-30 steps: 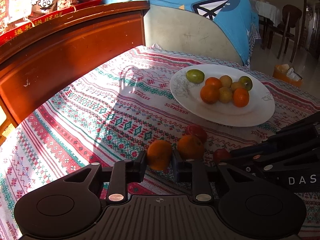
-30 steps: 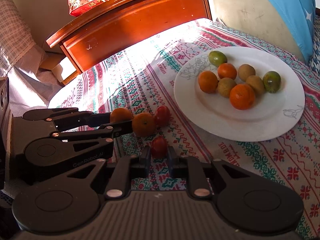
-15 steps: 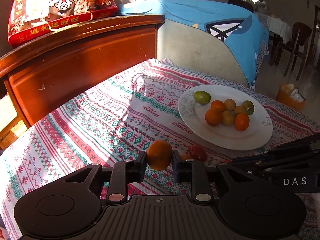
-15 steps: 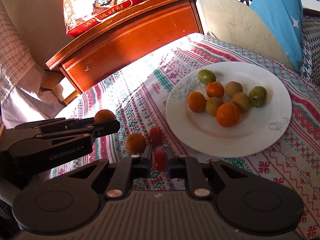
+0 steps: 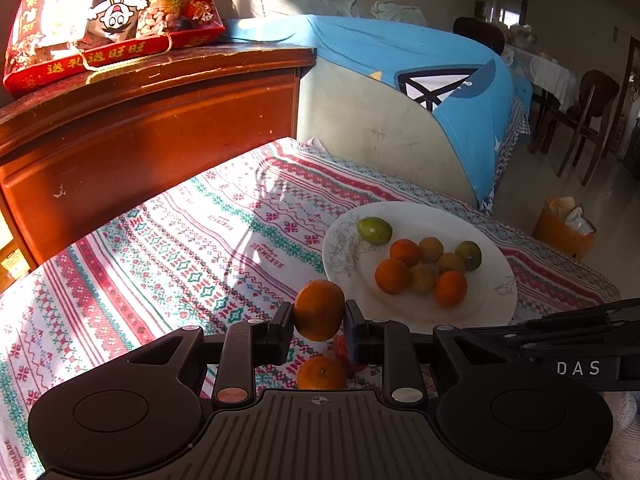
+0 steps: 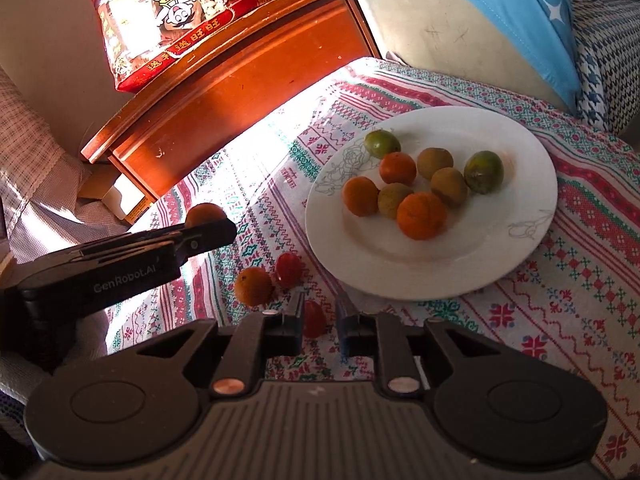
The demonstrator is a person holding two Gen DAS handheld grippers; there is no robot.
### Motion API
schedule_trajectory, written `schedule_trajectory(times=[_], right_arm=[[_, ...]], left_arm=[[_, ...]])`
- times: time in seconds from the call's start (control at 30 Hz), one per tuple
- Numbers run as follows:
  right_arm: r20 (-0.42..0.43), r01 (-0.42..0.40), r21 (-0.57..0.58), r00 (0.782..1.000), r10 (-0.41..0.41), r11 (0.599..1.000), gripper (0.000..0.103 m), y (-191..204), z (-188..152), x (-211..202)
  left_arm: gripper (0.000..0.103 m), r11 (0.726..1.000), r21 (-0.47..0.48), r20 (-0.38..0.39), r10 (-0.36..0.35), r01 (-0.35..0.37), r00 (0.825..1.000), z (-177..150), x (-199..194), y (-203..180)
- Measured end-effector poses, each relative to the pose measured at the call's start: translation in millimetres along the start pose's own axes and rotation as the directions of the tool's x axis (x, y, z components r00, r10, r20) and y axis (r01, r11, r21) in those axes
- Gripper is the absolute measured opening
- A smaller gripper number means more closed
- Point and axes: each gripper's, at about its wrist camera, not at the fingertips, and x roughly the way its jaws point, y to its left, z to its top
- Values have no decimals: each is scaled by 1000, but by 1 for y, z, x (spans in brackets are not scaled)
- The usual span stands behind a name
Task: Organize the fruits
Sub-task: 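Carry the orange and cherry tomato onto the plate and open both grippers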
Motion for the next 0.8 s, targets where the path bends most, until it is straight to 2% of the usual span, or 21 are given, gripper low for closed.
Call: schedule_trajectory(times=[0.13,0.3,0.5,0.6,0.8], right_arm=[[-9,15,-70,1000,-15,997,21,12,-7,7],[-20,37,-86,999,-39,996,22,16,-11,19],[-16,64,-173,998,-68,983,18,27,-15,27],[-21,46,-157,999,-50,986,18,25,-14,21],[81,55,-110,996,-46,992,18,15,3,-13]], left_arm=[[24,999,-27,-8,20,-20,1000,0,1,7],[24,999,-26,-11,19,-19,1000,0,1,5],[24,999,-40,-21,24,-25,999,1,3,4],[24,999,-43,-24,19,-20,1000,2,5,2],[24,999,-48,-17,9,-10,1000,7,7,-5]])
